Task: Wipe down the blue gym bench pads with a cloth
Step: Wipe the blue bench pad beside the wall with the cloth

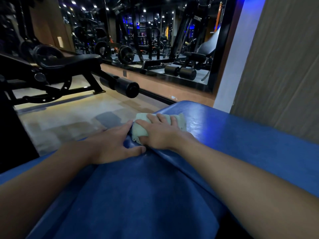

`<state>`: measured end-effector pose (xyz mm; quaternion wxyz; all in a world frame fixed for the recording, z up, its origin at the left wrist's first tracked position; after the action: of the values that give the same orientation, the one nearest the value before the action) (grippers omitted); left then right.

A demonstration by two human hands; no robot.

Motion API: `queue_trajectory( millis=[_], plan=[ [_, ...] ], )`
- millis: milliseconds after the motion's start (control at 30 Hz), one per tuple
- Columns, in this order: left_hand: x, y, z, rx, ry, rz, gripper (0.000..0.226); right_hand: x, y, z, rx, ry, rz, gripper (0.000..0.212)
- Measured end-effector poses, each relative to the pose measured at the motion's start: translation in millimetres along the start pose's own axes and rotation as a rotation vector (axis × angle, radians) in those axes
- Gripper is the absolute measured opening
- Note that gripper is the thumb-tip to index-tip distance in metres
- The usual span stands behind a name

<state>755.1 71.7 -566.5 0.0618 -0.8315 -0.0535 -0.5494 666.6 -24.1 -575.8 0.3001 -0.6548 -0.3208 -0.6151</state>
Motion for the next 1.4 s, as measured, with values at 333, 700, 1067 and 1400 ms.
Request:
queue_trajectory(
  millis=[333,700,1067,1400],
  plan=[
    [-10,-8,-30,-0.037,0.082,0.027,0.067,-8,-75,-24,-0.062,0.017,0.03,0.061],
    [-33,-36,-113,-0.223,0.156,0.106,0.07,-5,-188,-48,-0.162,0.009,0.004,0.059],
    [-89,-40,-182,-0.343,0.278,0.178,0.112,-19,-311,-65,-0.312,-0.239,-0.189,0.079],
    [-106,-49,-208,-0.421,0.299,0.155,0.102,-22,-354,-70,-0.436,-0.326,-0.271,0.079]
  ],
)
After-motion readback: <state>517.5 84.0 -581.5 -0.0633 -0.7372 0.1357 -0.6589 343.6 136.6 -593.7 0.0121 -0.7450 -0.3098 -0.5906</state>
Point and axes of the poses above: each hand's wrist, its own y-axis towards the middle knuckle, its own x-axis out of the back of the hand, z = x × y, the point moved 7 cm from there along y, towards the middle knuckle, and after that the axes turned 8 degrees about -y, right-handed, at the moved point
